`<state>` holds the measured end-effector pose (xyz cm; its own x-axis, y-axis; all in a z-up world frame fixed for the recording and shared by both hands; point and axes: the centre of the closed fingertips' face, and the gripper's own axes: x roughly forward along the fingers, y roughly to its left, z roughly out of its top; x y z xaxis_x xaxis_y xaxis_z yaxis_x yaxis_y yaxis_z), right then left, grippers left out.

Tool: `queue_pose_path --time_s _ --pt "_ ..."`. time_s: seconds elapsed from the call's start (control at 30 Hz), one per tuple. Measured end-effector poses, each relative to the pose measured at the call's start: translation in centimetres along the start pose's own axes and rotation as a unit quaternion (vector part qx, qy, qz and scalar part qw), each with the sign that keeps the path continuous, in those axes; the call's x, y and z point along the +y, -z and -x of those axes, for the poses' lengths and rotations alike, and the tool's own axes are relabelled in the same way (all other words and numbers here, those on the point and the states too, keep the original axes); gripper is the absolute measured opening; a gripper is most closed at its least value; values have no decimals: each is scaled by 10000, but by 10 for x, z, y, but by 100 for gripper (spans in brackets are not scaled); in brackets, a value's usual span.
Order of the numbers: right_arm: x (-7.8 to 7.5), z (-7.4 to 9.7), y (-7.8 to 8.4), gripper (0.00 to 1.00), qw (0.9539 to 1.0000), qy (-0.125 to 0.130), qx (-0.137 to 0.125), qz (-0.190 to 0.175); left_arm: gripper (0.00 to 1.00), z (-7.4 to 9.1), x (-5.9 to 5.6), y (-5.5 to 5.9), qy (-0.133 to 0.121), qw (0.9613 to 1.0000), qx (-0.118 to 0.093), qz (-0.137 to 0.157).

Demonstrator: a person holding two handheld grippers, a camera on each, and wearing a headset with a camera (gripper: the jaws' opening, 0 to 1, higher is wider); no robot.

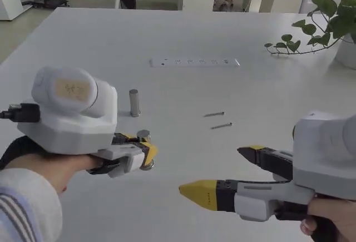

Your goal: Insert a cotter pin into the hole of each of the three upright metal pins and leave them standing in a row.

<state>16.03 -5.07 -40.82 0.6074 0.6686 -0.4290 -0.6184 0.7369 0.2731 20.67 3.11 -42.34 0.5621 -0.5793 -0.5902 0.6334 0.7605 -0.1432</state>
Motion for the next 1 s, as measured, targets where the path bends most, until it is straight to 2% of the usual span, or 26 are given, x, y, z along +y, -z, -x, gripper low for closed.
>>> queue_pose_path --time_s 0.37,0.57,0.77,1.0 --pt "2 -1 2 94 10000 -33 66 28 9 -10 -6 23 -43 9997 240 4" --pt "1 -1 4 93 9999 -40 105 40 9 -15 -5 28 -87 9996 262 112" --pt "0 -1 4 93 9999 -40 113 44 9 -20 -6 33 -117 9993 343 15" --pt "0 -2 5 93 9999 -53 138 50 9 -24 -9 34 -77 9994 307 -103"
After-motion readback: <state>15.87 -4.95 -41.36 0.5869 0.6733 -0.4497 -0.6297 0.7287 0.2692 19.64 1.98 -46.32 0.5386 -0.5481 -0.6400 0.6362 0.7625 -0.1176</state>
